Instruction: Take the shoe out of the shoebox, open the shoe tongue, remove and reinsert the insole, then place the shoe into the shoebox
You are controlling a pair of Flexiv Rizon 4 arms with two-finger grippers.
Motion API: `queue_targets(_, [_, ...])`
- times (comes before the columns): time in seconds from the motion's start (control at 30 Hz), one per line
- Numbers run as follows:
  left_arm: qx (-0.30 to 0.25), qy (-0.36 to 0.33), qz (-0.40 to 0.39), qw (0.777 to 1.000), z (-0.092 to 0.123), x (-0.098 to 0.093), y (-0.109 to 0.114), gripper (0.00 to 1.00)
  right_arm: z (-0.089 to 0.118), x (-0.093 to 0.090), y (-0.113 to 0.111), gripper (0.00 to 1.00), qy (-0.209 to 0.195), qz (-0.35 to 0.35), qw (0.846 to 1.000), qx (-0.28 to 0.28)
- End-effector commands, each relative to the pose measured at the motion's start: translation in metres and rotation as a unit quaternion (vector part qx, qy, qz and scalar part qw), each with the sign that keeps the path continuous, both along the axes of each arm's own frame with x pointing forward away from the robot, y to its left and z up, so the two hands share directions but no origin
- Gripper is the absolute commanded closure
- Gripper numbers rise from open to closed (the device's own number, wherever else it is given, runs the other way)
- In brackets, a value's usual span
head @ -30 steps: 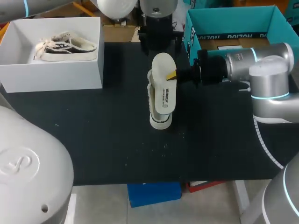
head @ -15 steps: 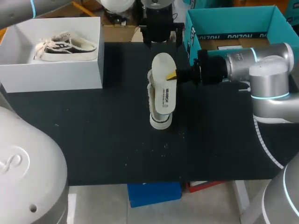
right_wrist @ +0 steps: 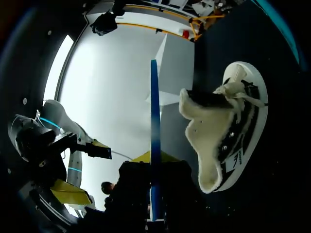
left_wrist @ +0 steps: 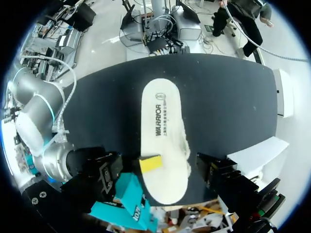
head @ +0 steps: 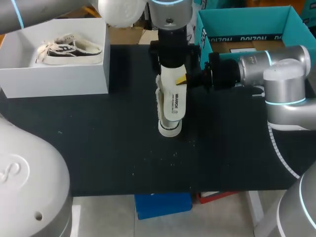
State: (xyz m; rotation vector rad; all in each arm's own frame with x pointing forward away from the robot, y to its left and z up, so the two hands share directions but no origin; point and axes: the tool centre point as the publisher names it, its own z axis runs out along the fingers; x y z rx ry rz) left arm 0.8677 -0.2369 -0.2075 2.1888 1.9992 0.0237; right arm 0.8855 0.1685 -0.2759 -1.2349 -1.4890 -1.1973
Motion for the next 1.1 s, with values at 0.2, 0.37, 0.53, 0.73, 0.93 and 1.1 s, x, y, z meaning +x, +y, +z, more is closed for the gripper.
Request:
queue_targets(0.2, [-0.112,-0.002,-0.021,0.993,-0.024,-0.060,0.010,0.00,0.000,0.000,0.001,1.00,0.000,0.000,1.000,-0.001])
queue_targets(0.37, [-0.333,0.002,-0.057,0.941,-0.030,-0.063,0.022,0.00,0.000,0.000,0.001,1.00,0.000,0.000,1.000,-0.001])
queue_targets(0.53, [-0.531,-0.004,-0.068,0.845,-0.037,-0.059,0.038,0.00,0.000,0.000,0.001,1.00,0.000,0.000,1.000,-0.001])
queue_targets(0.73, [-0.627,-0.005,-0.075,0.776,-0.052,-0.046,0.059,0.00,0.000,0.000,0.001,1.00,0.000,0.000,1.000,-0.001])
queue_targets(0.93, [-0.670,0.000,-0.083,0.738,-0.055,-0.043,0.061,0.00,0.000,0.000,0.001,1.00,0.000,0.000,1.000,-0.001])
queue_targets(1.1, [-0.715,0.001,-0.088,0.694,-0.055,-0.043,0.061,0.00,0.000,0.000,0.001,1.00,0.000,0.000,1.000,-0.001])
